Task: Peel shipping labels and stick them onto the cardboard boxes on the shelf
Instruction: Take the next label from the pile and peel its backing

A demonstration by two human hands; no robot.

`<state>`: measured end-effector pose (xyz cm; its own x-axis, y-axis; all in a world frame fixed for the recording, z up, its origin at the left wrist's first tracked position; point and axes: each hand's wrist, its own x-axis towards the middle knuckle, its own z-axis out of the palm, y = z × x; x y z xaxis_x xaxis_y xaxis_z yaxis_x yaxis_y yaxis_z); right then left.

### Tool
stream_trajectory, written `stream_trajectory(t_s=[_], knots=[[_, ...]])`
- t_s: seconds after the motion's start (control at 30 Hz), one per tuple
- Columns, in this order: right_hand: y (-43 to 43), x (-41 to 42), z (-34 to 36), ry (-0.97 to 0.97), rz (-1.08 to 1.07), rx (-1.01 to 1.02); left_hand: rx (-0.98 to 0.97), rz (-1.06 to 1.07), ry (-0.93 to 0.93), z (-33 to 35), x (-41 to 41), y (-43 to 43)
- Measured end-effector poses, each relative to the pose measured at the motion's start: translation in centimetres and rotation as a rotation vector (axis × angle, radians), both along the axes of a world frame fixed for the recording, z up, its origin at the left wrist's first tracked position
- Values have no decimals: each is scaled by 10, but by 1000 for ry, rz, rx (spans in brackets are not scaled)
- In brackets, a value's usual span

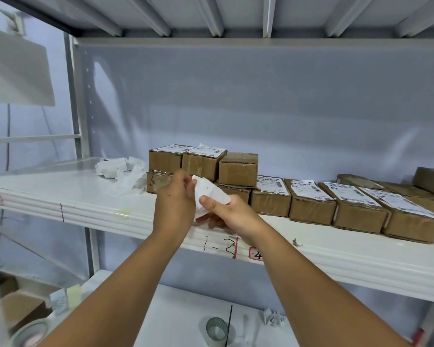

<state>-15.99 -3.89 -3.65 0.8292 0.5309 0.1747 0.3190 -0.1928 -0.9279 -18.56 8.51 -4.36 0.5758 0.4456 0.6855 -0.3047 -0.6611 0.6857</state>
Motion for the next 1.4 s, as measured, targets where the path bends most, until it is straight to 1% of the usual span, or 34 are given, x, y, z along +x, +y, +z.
stream_trajectory(t_s=[0.13,0.3,0.43,0.57,0.7,0.97,1.1,1.2,1.3,1.4], knots=[[-2,0,0,-3,2,48,-4,-5,2,1,-1,-3],[-5,7,-2,34,14,69,-158,6,88,3,-2,10],[-3,9,-3,47,37,56,-198,-8,170,2,2,26],[-2,11,-3,62,91,56,-148,-18,215,2,4,38],[-3,16,-5,85,88,59,-82,3,239,2,4,48],[-4,20,-5,145,44,72,-81,-15,265,2,8,68],[-6,19,-3,219,45,203,-115,-52,268,2,14,78],[-8,16,0,311,22,366,-148,-50,256,2,18,83],[-12,17,1,397,-31,540,-157,13,243,5,17,87],[-15,19,0,451,-69,636,-229,87,212,4,11,113]])
